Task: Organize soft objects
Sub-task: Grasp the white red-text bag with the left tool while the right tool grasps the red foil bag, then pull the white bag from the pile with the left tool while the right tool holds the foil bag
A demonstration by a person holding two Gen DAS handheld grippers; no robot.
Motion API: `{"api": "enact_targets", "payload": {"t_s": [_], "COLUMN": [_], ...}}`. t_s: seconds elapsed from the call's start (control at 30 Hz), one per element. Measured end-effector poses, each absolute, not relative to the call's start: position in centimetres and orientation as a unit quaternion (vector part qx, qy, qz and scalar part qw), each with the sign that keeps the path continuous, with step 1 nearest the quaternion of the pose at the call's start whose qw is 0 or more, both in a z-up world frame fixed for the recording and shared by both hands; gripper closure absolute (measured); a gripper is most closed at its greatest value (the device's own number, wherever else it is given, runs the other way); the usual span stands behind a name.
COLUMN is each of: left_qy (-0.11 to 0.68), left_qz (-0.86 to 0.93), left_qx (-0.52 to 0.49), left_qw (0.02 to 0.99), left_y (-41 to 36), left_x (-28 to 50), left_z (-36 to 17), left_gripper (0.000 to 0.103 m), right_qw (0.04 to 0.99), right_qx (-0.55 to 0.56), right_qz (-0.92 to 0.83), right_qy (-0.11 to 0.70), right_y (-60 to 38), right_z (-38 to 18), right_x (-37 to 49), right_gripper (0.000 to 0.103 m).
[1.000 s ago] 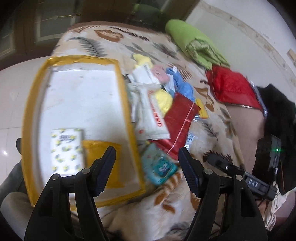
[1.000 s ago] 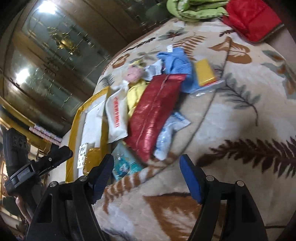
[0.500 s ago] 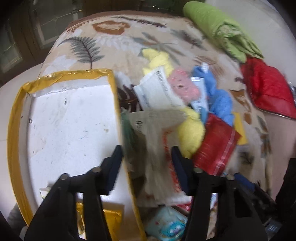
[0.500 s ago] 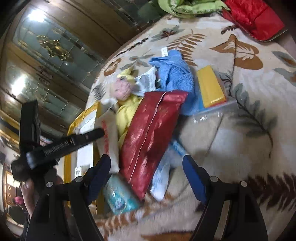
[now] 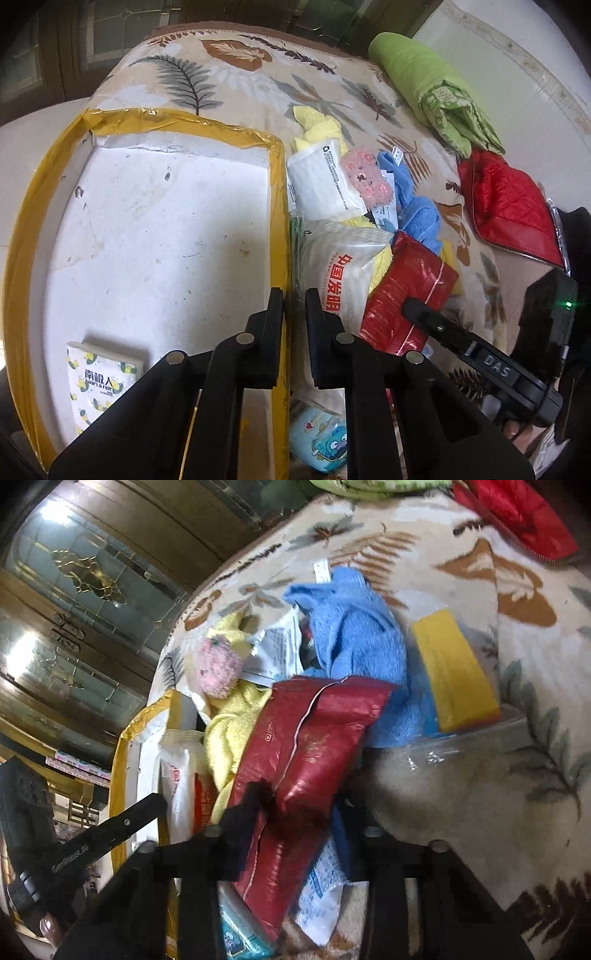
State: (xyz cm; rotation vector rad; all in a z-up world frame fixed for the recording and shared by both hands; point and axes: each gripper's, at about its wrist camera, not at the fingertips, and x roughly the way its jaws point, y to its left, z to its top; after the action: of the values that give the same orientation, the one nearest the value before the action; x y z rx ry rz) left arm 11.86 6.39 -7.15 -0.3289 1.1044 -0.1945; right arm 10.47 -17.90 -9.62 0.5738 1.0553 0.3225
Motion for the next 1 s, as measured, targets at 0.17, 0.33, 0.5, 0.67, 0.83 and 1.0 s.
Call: {"api": "enact_targets", "payload": {"t_s": [0.17,0.33,0.5,0.67,0.83,1.0], "left_qy": [0.506,0.483,0.505,0.522,0.54,0.542], "left_qz": [-0.105,-0.123,-0.102,-0.111,-0.167,-0.164], "left_qx": [-0.123,-0.098,-0.046,-0.007,-0.021,-0.041], "left_qw": [0.847,0.862,0.856,0.845,0.825,0.823], "left_y": [5.8,4.2,2.4,0.9,0.1,0.4], "left_x": [10.3,9.2,12.7,15.1,14.1,13.5], "left_z": [-5.9,-4.6,-5.5,-7.0,-7.3,-8.6], "left_gripper": [0.087,0.06,0.06,0.06,0.06,0.073], "right_qw": [0.816,0.824,0.831,0.826,0.822,0.813], "right_qx": [0.288,0.29,0.273,0.283,0.294,0.311], "right_qz": [0.155,0.169,0.172,0.174,0.178,0.189], "right_qy": [0.477,0.456,0.453,0.455,0.455,0.454], "right_y": [-19.4,-20.5,-20.3,-20.5,-21.0,-21.3], "right_z": [-8.5,-7.0,-6.7,-7.4,-7.9,-8.8], "right_x": [8.9,7.2,6.4,6.5,6.3,6.6], "right_gripper": [0.086,0.087,0.087,0.087,0.087,0.083]}}
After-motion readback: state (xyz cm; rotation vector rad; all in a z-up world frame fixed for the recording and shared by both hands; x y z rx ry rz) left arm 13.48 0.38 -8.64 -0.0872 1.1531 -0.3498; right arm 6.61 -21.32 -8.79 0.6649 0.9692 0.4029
